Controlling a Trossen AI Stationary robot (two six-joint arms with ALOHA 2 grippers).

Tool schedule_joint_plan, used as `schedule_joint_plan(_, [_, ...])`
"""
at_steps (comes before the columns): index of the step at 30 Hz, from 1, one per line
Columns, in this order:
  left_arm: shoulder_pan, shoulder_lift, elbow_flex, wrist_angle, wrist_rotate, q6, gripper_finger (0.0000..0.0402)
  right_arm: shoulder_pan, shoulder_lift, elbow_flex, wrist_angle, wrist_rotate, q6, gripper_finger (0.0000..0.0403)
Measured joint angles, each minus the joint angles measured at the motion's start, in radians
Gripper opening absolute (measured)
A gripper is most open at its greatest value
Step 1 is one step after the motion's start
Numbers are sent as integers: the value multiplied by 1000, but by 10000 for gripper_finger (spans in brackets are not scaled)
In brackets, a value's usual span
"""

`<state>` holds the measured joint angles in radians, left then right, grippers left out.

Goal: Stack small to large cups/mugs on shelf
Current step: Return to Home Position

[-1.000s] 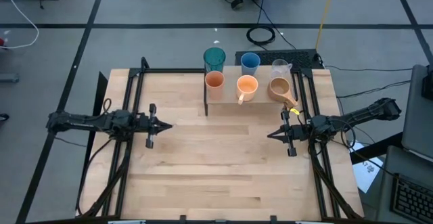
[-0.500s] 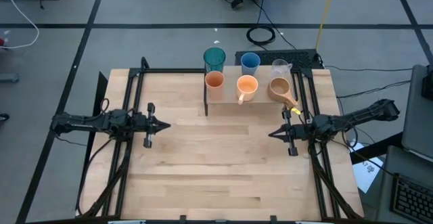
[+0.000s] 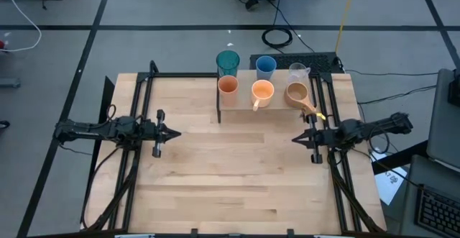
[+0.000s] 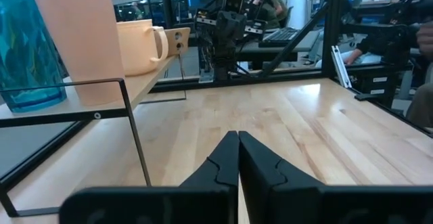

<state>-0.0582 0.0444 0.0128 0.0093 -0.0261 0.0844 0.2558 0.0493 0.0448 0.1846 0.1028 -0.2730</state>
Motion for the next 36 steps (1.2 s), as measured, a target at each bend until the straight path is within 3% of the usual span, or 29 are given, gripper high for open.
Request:
schedule_joint_plan(3, [0,0,0,0,0,-1,5,0,-49,0,-23,0,-9,0])
schedule_joint_plan(21, [0,1,-1,0,0,-3,6,-46,-48,0,-40,-4,-79,0])
schedule_joint_plan(28, [0,1,-2,0,0,-1,6,-108,-48,0,-82,-82,-29,0])
schedule_joint_plan(36, [0,1,-2,0,0,4,14,-133,-48,0,-166,-88,25,0])
